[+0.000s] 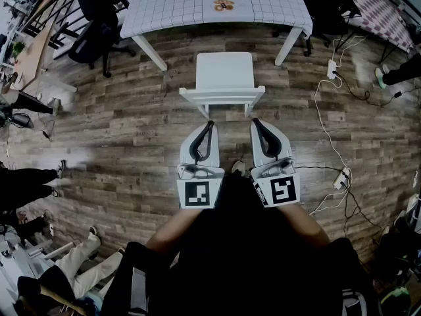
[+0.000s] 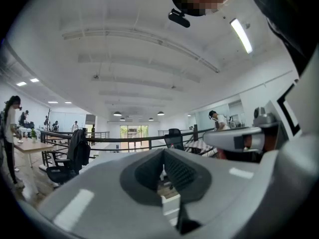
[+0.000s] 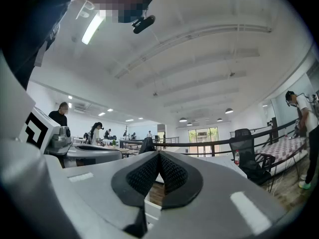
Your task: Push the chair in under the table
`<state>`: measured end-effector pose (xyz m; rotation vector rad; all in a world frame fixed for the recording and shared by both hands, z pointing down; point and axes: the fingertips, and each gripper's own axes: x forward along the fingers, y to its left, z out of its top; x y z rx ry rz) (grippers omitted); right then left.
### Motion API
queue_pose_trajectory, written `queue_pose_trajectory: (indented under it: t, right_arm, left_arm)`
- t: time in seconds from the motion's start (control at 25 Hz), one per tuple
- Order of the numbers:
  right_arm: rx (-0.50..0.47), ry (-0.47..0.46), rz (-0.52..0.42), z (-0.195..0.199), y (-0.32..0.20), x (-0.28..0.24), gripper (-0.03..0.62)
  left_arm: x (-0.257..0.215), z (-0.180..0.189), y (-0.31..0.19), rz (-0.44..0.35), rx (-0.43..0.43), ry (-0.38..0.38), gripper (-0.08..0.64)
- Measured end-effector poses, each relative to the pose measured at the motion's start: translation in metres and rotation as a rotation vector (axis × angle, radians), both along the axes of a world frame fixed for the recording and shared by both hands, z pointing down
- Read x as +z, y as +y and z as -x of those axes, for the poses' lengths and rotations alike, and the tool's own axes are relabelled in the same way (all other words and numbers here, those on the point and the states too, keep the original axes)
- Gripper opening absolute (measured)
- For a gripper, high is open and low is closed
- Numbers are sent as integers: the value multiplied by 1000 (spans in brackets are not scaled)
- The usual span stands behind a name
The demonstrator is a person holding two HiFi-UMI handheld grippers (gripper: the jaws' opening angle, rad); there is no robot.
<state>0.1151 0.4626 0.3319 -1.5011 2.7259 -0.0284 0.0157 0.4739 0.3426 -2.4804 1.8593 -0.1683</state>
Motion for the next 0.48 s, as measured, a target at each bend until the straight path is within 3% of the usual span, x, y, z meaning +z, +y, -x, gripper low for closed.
queue_pose_trajectory:
  t: [0.48]
  right_arm:
    - [28,-63,45,-28,-1,15,-2]
  left_arm:
    - [16,6,5,31,-29,-7,9]
